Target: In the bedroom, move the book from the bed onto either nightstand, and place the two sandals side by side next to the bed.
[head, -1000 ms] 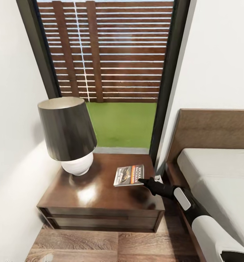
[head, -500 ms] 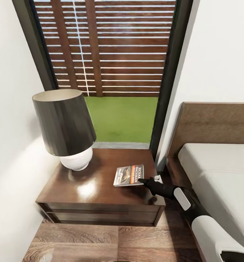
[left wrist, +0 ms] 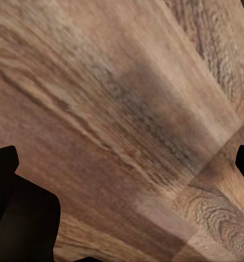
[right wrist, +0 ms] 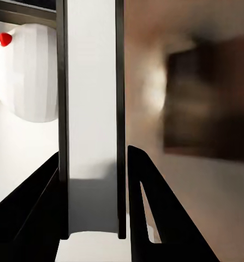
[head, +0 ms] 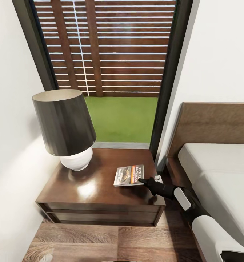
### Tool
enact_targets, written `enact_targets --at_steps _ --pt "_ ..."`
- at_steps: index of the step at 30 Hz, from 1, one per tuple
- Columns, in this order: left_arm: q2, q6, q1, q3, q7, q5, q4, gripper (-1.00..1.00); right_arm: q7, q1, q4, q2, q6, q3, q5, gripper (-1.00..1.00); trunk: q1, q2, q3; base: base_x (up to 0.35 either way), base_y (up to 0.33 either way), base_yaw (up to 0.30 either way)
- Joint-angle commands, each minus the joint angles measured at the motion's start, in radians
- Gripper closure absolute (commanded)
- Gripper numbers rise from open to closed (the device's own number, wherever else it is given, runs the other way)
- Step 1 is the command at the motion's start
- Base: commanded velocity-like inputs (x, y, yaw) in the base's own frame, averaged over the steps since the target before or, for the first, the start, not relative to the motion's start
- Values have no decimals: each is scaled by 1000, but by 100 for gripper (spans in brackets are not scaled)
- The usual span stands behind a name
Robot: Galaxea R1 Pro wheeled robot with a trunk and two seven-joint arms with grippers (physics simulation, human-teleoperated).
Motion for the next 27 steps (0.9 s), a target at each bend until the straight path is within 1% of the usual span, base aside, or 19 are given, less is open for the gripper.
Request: enact_targets --at_steps 1,13,19,20,27 --pt "0 5 0 1 4 9 -1 -100 2 -1 0 0 6 -3 0 100 0 0 -1 0 0 0" --pt "0 5 0 0 9 9 -1 -100 2 -1 1 0 6 -4 0 100 5 -3 -47 0 0 0" --pt "0 6 0 0 5 9 -1 -100 2 -1 3 -1 6 -4 0 100 5 -3 -47 0 0 0" --pt "0 6 0 0 3 9 -1 -100 2 -1 3 -1 6 -4 0 -100 5 -3 -47 0 0 0" --pt "0 3 0 0 0 7 -1 -100 2 -1 3 -1 6 -4 0 -100 5 -3 -47 0 0 0"
